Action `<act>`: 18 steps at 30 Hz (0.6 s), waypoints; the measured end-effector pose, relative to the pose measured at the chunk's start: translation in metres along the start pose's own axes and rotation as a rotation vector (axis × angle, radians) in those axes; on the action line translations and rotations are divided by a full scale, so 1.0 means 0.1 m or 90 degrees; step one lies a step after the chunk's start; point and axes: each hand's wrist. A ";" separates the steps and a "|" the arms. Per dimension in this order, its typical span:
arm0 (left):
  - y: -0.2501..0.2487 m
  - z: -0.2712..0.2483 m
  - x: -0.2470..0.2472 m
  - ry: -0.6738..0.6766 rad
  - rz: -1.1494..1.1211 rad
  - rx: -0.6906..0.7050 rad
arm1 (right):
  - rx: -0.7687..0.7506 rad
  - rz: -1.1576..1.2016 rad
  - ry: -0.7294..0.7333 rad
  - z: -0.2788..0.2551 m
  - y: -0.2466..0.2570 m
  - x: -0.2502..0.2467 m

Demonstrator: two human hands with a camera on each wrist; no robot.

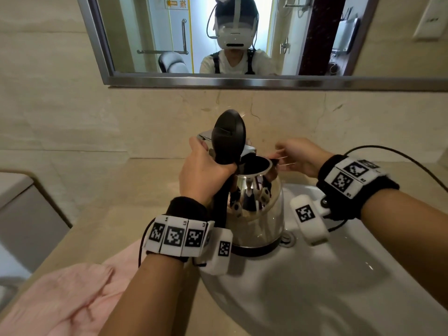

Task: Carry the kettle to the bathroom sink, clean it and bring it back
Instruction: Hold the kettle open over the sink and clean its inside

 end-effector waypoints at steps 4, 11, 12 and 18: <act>-0.04 -0.02 -0.01 0.008 -0.002 -0.001 | 0.076 0.204 -0.015 -0.19 -0.36 -0.04; -0.10 -0.04 -0.02 0.013 0.016 -0.001 | 0.231 0.418 -0.021 -0.43 -0.95 0.33; -0.11 -0.05 -0.02 0.014 0.019 -0.002 | 0.242 0.449 -0.037 -0.45 -0.99 0.40; -0.13 -0.06 -0.02 0.016 0.031 0.005 | 0.272 0.460 -0.078 -0.62 -0.98 0.57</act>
Point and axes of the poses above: each hand's wrist, its own z-axis towards the middle knuckle, its own x-axis out of the palm, y = z × x, and after that the axes turned 13 degrees about -z, right-handed
